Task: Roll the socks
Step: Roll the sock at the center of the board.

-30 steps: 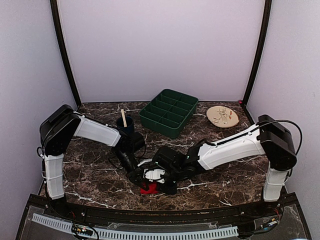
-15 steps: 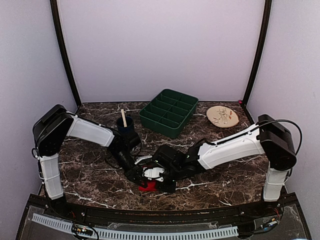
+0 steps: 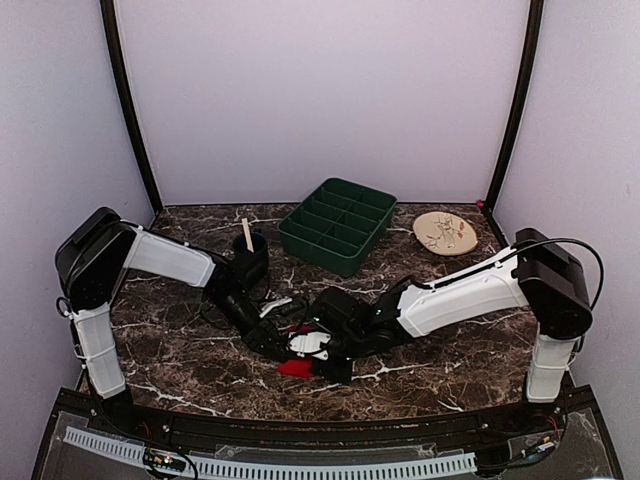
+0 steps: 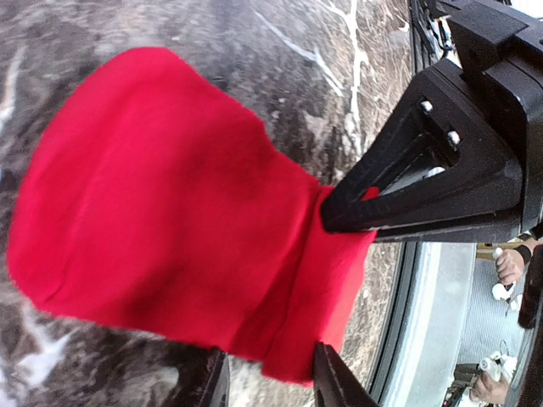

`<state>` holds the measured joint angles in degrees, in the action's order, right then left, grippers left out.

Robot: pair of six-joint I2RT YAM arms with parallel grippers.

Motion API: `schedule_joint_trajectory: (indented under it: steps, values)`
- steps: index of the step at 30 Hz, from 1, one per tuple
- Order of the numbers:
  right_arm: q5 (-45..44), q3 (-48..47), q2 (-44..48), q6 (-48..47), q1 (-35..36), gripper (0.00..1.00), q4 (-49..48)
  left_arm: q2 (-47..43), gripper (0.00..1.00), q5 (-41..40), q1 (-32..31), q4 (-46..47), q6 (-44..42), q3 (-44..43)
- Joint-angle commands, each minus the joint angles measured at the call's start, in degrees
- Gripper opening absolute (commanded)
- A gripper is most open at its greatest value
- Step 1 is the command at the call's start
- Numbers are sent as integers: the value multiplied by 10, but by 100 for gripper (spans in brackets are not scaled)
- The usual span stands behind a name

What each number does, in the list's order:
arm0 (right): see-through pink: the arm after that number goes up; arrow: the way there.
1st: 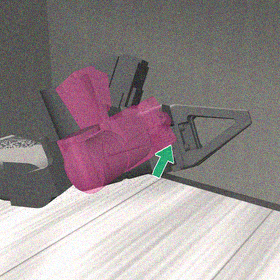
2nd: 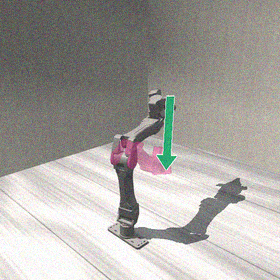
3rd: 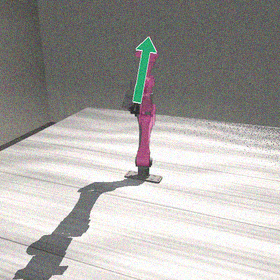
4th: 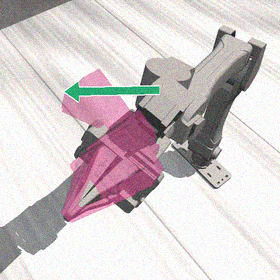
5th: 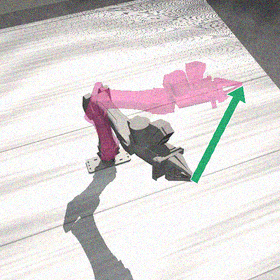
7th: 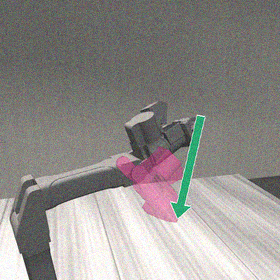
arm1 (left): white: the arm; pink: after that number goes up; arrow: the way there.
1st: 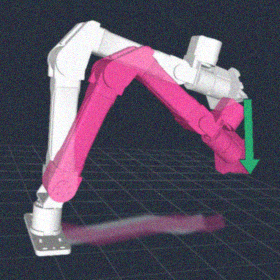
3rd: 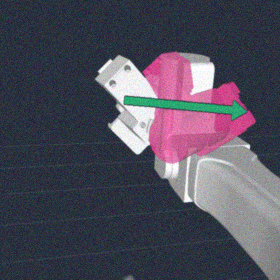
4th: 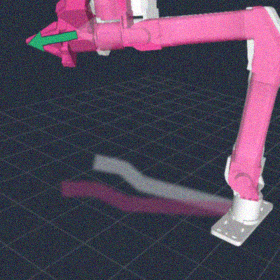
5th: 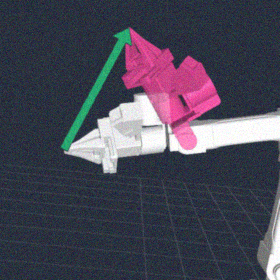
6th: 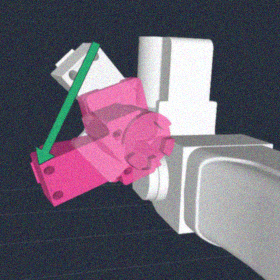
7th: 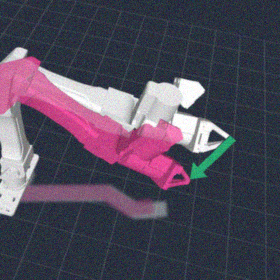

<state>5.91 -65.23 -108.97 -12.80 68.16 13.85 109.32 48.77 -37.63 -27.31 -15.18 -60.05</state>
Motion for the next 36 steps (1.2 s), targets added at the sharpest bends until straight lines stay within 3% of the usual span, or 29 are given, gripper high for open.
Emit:
schedule_joint_trajectory:
  steps: [1,7,14,24,29,36]
  values:
    - [-5,-4,-1,2,-7,0,21,-43,37,-14,17,13,11,16]
    - [11,-31,-8,9,-15,0,41,-82,37,-36,20,59,35,35]
    - [54,-58,-21,32,-31,0,72,-143,37,-136,20,144,73,84]
    - [158,-118,-58,55,-77,0,145,-231,37,-186,18,254,79,162]
    - [208,-145,-77,54,-97,0,185,-280,37,-193,-10,302,54,207]
    - [279,-176,-99,48,-117,0,228,-293,37,-218,-75,290,7,217]
